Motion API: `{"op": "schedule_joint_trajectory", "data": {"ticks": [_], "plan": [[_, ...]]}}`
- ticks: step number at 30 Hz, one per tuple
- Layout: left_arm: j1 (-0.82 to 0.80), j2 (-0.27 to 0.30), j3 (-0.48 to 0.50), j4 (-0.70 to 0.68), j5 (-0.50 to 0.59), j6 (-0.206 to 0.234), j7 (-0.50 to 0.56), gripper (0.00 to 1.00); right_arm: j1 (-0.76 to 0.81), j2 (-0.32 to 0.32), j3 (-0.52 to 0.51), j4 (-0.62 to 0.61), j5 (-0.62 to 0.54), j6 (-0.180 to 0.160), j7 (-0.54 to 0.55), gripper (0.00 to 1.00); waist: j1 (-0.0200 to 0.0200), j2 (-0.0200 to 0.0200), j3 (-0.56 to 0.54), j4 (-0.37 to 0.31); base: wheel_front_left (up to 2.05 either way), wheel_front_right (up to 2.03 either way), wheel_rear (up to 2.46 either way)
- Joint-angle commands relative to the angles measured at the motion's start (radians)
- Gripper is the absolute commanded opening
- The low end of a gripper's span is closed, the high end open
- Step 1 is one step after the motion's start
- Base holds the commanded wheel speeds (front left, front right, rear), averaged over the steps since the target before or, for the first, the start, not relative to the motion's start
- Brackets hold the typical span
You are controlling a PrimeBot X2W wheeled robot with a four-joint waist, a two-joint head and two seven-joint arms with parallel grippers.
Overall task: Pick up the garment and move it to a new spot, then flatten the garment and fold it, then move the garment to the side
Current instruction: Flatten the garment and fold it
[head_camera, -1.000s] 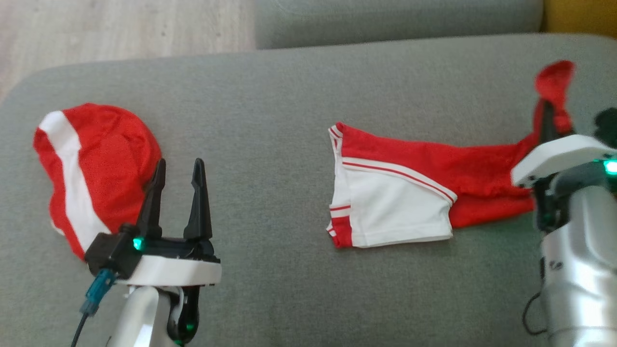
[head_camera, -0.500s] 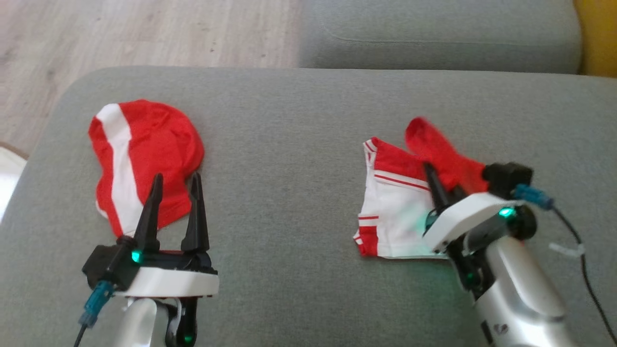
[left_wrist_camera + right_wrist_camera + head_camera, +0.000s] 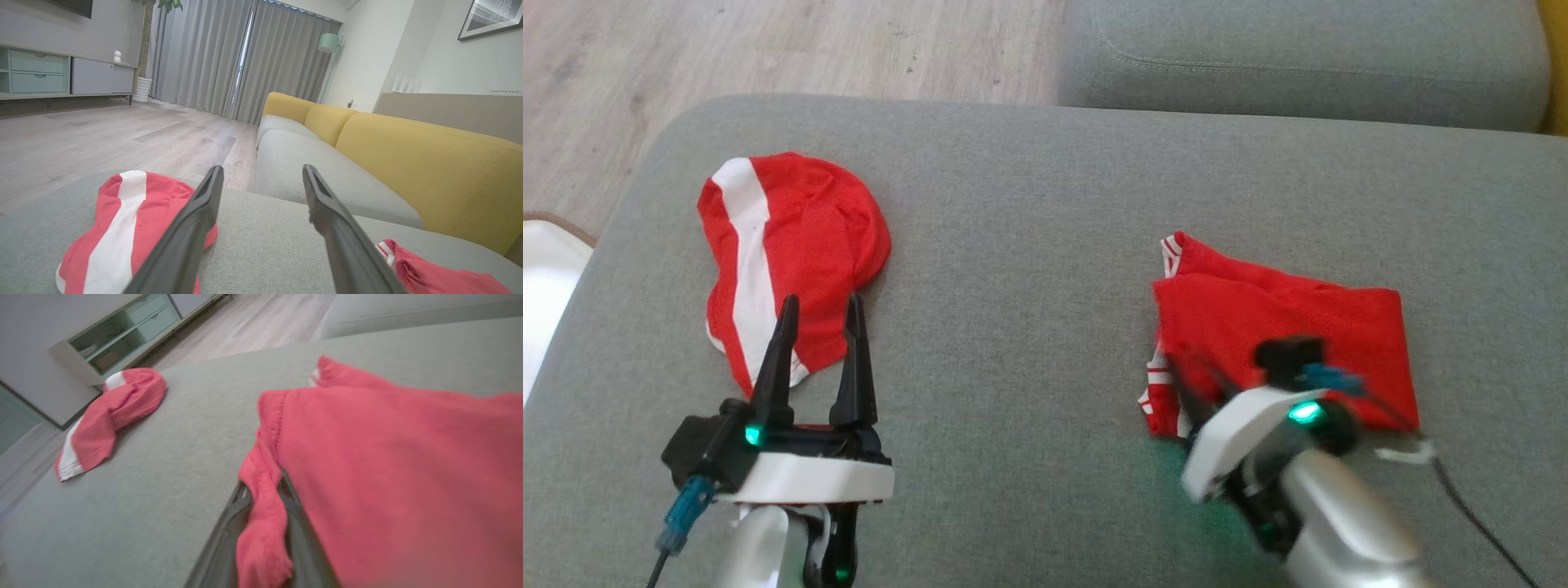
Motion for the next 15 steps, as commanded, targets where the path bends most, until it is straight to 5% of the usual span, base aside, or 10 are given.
{"op": "schedule_joint_trajectory", "data": {"ticks": [1,7,15], "plan": [[-0.023,0.002,0.026,-0.029,-0.003,0.002,-0.005,1.00,-0.028,0.011,0.095,-0.046,0.046,-0.001,0.002,1.00,0.0000,0.0000,0.000,-0.007,0.00,0.00,0.00],[-0.024,0.002,0.025,-0.030,-0.003,0.002,-0.005,1.00,-0.033,0.011,0.245,-0.137,0.140,-0.001,0.002,1.00,0.0000,0.0000,-0.001,-0.041,0.00,0.00,0.00],[-0.024,0.002,0.009,-0.051,0.000,0.002,-0.005,1.00,-0.092,-0.007,0.092,-0.145,-0.004,-0.001,-0.156,1.00,0.0000,0.0000,-0.003,-0.087,0.00,0.00,0.00]]}}
